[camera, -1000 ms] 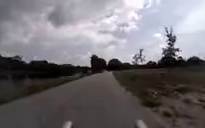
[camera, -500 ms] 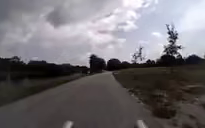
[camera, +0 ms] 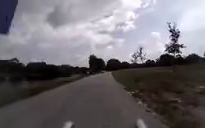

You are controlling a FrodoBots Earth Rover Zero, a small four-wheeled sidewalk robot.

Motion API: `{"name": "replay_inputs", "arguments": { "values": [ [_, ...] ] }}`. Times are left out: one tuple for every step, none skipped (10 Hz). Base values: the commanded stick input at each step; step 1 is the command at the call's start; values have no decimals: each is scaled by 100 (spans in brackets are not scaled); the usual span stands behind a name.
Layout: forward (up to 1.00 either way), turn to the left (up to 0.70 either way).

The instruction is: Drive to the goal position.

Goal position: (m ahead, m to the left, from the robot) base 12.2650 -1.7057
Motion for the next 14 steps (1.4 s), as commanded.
{"name": "replay_inputs", "arguments": {
  "values": [
    [85,0],
    [85,0],
    [85,0],
    [85,0],
    [85,0],
    [85,0],
    [85,0],
    [85,0],
    [85,0],
    [85,0],
    [85,0],
    [85,0],
    [85,0],
    [85,0]
  ]
}}
